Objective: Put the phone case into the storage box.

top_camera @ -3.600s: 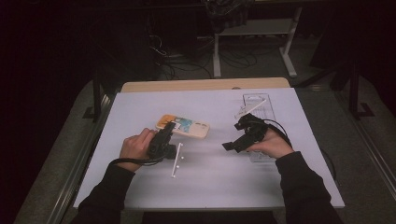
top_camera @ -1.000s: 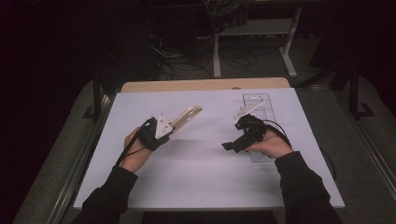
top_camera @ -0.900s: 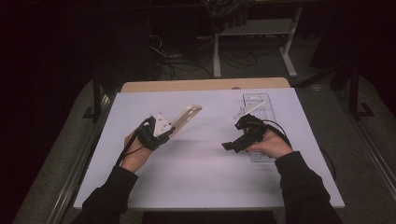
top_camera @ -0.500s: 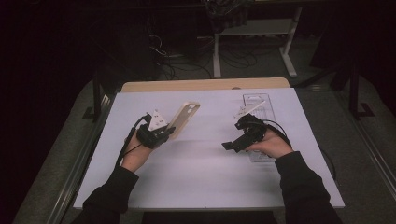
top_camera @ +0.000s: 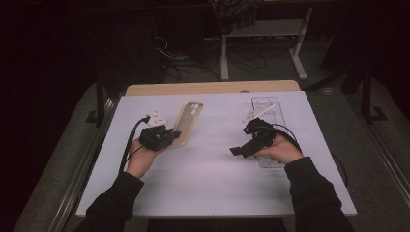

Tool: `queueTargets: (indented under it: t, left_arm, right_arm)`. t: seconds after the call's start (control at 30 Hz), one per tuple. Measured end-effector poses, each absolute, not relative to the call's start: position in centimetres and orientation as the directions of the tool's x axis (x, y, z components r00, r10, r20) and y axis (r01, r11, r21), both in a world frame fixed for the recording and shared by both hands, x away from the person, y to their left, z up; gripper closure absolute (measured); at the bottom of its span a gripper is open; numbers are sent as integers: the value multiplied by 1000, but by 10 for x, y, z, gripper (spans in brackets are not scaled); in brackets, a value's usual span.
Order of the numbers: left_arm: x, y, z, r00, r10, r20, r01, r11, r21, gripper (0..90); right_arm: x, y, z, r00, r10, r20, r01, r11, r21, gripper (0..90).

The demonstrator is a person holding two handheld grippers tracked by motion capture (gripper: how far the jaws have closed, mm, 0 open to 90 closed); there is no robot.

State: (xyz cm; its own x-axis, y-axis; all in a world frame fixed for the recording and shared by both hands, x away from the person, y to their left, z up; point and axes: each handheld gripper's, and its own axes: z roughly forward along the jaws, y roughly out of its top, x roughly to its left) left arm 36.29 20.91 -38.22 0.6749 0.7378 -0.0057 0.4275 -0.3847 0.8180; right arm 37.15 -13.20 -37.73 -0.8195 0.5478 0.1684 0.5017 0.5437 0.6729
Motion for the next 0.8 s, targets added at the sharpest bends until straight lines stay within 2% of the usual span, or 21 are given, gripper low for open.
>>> queueTargets:
  t: [0.8]
  left_arm:
    - [361,206,-385,663,748,29,432,-415,801,795]
  right_arm:
    - [370,-127,-377,-808,556,196,528,535,660,0]
